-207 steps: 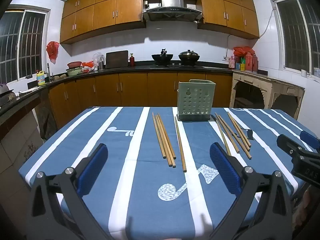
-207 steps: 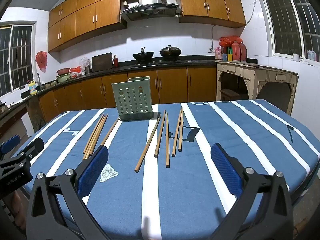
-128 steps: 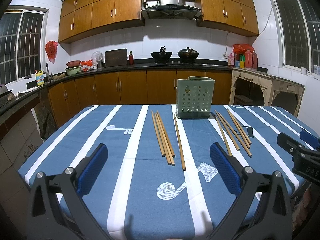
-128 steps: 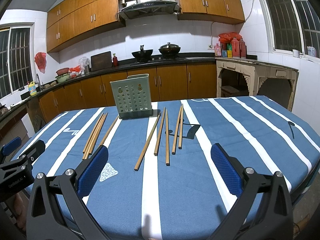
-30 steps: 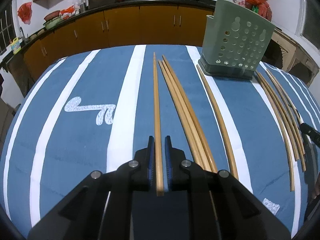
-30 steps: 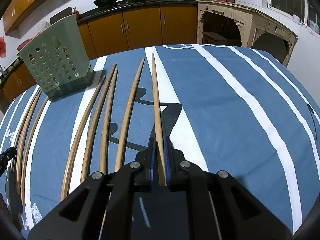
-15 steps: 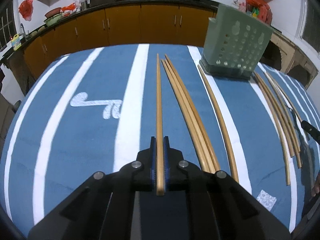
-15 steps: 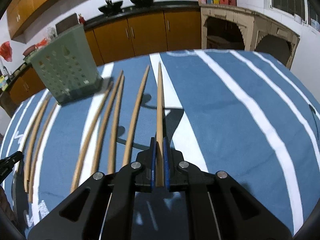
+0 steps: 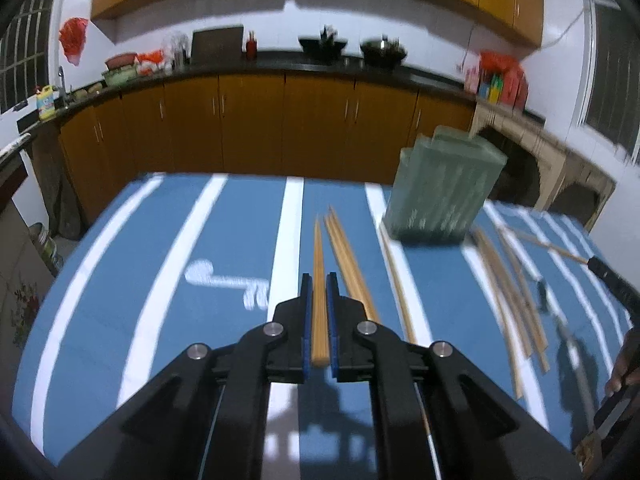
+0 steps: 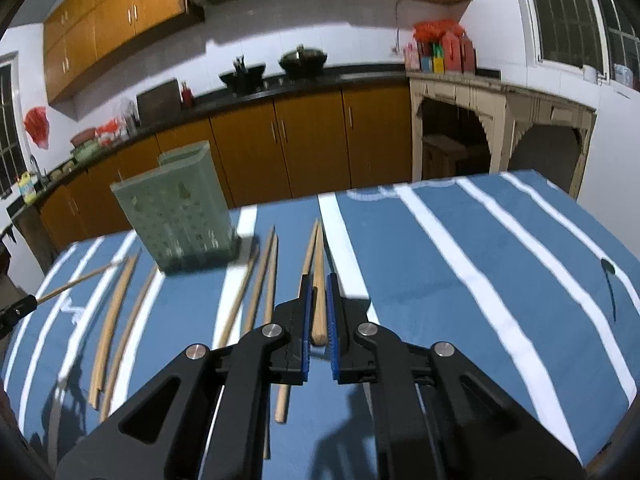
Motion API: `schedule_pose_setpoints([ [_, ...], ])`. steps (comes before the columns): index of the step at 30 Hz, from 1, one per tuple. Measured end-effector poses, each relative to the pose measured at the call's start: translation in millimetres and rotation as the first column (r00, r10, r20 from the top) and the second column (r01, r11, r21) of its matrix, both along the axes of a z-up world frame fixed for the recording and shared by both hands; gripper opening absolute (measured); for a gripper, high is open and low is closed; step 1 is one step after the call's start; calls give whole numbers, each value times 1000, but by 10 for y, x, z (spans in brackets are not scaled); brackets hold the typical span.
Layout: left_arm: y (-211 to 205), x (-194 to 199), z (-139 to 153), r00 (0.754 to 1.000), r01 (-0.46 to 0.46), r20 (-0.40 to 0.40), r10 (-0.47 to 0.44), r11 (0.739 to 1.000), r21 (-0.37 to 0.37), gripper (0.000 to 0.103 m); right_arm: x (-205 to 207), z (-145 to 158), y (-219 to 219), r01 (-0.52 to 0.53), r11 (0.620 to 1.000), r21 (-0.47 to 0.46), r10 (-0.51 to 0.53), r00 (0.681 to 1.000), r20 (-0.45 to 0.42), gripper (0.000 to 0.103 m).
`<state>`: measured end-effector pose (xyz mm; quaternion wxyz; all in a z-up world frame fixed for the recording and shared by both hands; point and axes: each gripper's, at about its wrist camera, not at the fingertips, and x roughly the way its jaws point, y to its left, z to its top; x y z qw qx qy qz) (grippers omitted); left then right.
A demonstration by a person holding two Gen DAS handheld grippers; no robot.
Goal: Organize utensils
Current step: 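Lift the held chopsticks upright with both tools and carry them over the green holder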
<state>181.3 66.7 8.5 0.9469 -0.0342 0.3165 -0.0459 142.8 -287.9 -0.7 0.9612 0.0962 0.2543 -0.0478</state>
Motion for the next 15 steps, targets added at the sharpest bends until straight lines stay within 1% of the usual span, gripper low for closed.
schedule_pose_setpoints([
  [5, 28, -54, 271, 996, -18, 85, 20, 999, -31, 8, -26, 172, -67, 11, 1000, 14, -12, 998, 67, 8],
  [11, 38, -42, 464, 991, -25, 130, 31, 999, -44, 8, -22, 308, -113, 11, 1000, 26, -13, 994, 109, 8],
  [15, 38, 2, 568, 988, -41, 145, 47, 998, -45, 8, 0, 388, -130, 9, 999, 38, -14, 992, 124, 8],
])
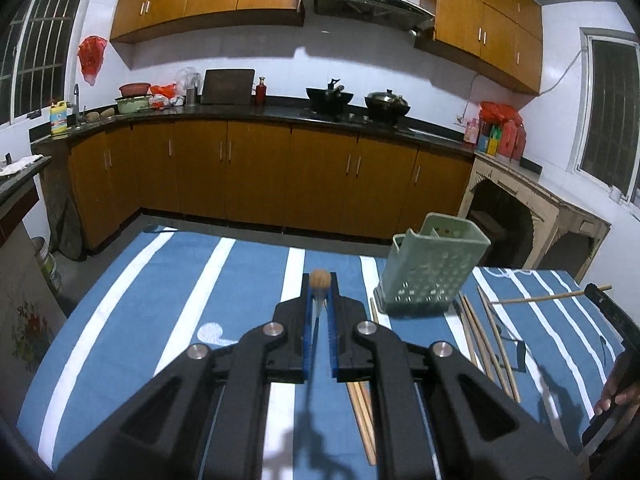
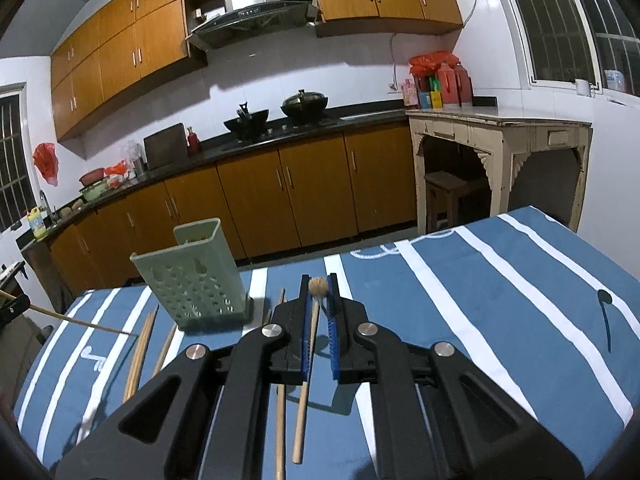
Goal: Organize utensils
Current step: 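Lift the held chopsticks upright with both tools and carry them over the green holder, then lower both chopsticks into the green holder and open both tools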
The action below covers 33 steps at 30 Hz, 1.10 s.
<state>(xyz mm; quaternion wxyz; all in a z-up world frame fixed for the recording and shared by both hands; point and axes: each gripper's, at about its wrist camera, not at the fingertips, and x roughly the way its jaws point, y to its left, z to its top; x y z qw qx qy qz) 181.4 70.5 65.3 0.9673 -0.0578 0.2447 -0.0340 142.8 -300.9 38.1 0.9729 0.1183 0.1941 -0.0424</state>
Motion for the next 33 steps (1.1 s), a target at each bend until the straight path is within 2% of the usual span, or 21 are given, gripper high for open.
schedule_pose_setpoints([
  [6, 40, 65, 198, 999, -9, 31, 9, 1000, 17, 8, 104, 228, -101, 18, 1000, 10, -18, 1000, 26, 8],
  [12, 73, 96, 579, 996, 2, 94, -3, 1000, 14, 8, 191, 637, -117, 15, 1000, -4, -14, 996, 91, 8],
  [17, 10, 150, 974, 989, 47, 142, -48, 999, 7, 8, 220, 1064, -31, -13, 1000, -9, 15, 983, 182, 8],
  [23, -184, 240, 1468, 976, 135, 171, -132, 991, -2, 8, 300, 1619, 235, -68, 997, -33, 75, 944, 321, 8],
  [28, -441, 408, 1711, 966, 194, 170, -193, 981, 10, 8, 509, 1735, 416, -117, 993, -22, 117, 927, 356, 8],
  [33, -721, 683, 1717, 962, 245, 116, -246, 969, 20, 8, 763, 1619, 550, -141, 990, -28, 142, 932, 334, 8],
])
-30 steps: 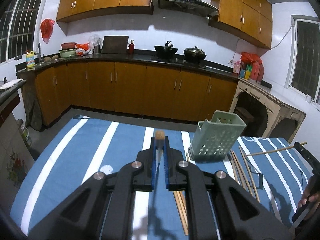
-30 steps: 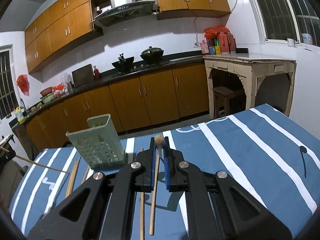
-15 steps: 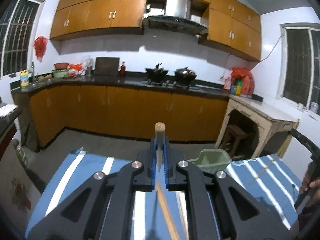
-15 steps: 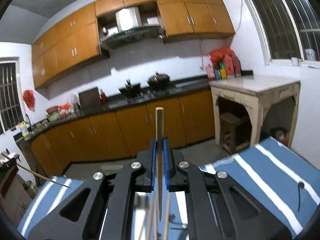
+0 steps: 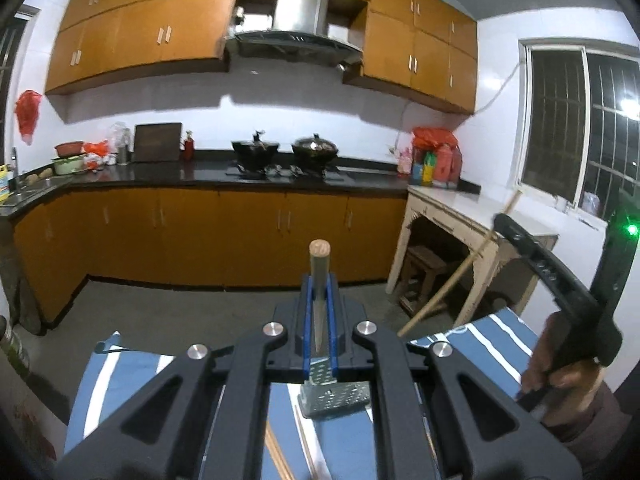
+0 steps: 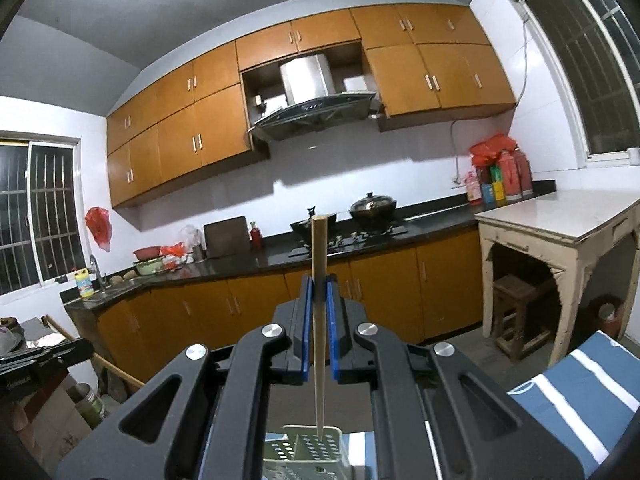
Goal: Organize utensils
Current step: 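Lower both chopsticks into the green holder and open both tools, then return both tools to the table and close the right tool on a chopstick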
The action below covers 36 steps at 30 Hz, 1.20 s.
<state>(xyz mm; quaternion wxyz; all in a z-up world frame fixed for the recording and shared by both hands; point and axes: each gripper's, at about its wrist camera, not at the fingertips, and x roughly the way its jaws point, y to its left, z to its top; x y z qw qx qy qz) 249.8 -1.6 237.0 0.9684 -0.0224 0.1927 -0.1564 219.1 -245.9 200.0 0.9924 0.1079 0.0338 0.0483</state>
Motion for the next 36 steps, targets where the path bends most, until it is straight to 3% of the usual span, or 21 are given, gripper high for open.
schedule_pose_setpoints([
  [7, -172, 379, -360, 993, 26, -120, -24, 1000, 10, 8, 259, -304, 73, -17, 1000, -11, 16, 996, -85, 8],
  [19, -231, 687, -959, 973, 14, -229, -5, 999, 36, 8, 439, -648, 61, -55, 998, 31, 61, 971, -233, 8],
  [22, -198, 696, -1020, 972, -10, -232, 21, 999, 48, 9, 415, -644, 55, -58, 998, 30, 63, 970, -235, 13],
  [24, -180, 690, -1023, 973, -18, -228, 29, 998, 52, 12, 367, -619, 25, -48, 998, 32, 54, 972, -230, 33],
  [25, -166, 681, -1017, 974, -25, -223, 37, 998, 57, 13, 359, -612, 19, -42, 999, 33, 49, 973, -226, 38],
  [36, 129, 274, -889, 980, -99, -170, 106, 994, 46, 25, -19, -607, -201, 1, 999, 33, 7, 973, -232, 41],
])
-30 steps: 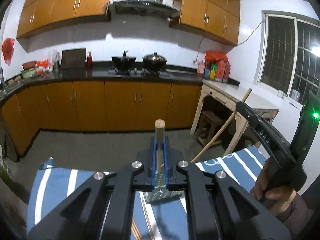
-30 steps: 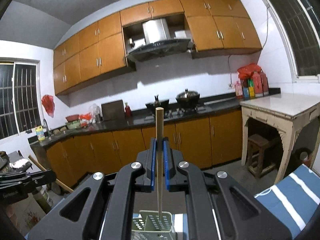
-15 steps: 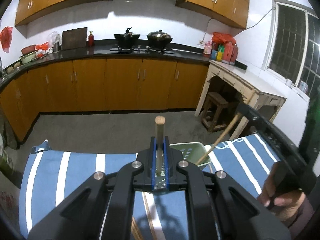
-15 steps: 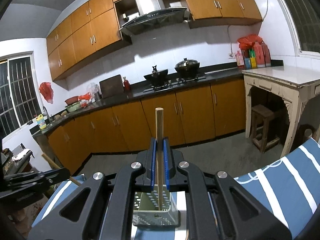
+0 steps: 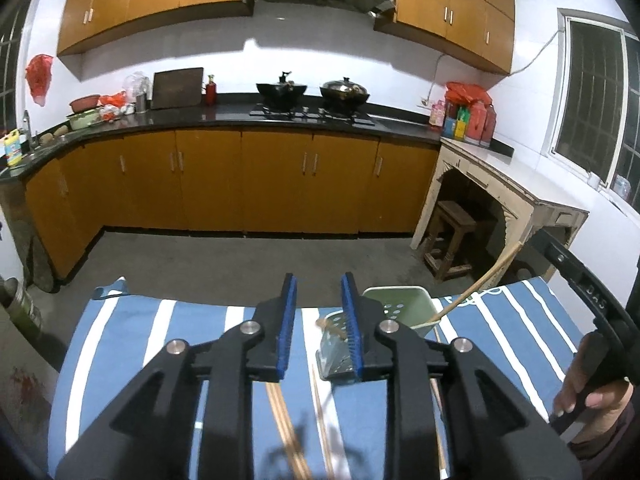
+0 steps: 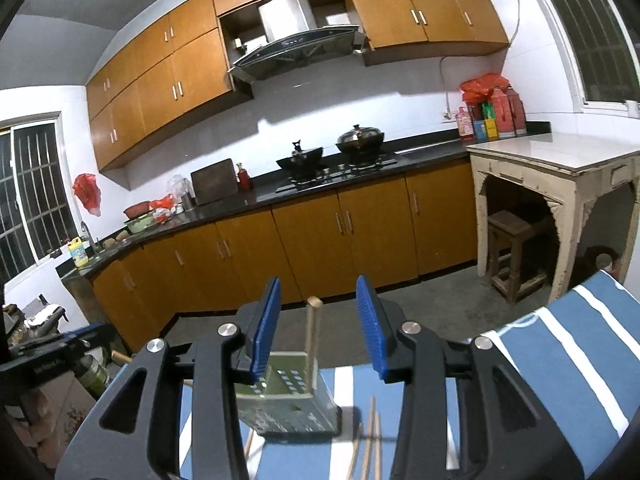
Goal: Organize utensils
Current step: 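Return both tools to the table and close the right tool on a chopstick, then close the left tool on a chopstick while the right tool holds its chopstick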
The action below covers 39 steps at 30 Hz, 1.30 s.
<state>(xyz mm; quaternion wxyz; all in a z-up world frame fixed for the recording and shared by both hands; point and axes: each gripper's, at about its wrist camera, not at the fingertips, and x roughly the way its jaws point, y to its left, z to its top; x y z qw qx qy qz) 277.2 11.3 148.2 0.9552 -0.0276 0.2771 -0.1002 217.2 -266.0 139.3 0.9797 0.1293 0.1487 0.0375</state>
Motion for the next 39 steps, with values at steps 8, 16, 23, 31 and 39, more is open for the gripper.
schedule_pose_setpoints([
  [8, 288, -470, -249, 997, -74, 11, 74, 997, 16, 30, -280, -491, -286, 57, 998, -20, -59, 991, -121, 41],
  [16, 481, -662, -1135, 985, -140, -96, 146, 988, 69, 31, -271, -1385, -378, 57, 998, 0, -54, 941, -334, 41],
  [23, 566, -651, -1758, 959, -145, -240, 153, 988, 51, 31, -230, -2005, -131, -12, 1000, -28, -3, 876, -482, 31],
  [31, 493, -642, -1990, 949, -112, -294, 111, 994, 15, 31, -239, -2187, -24, -24, 992, -121, -42, 858, -511, 17],
  [39, 260, -646, -2164, 940, -47, -338, 38, 999, -17, 25, -260, -2200, -327, 95, 991, -98, -132, 847, -515, 7],
])
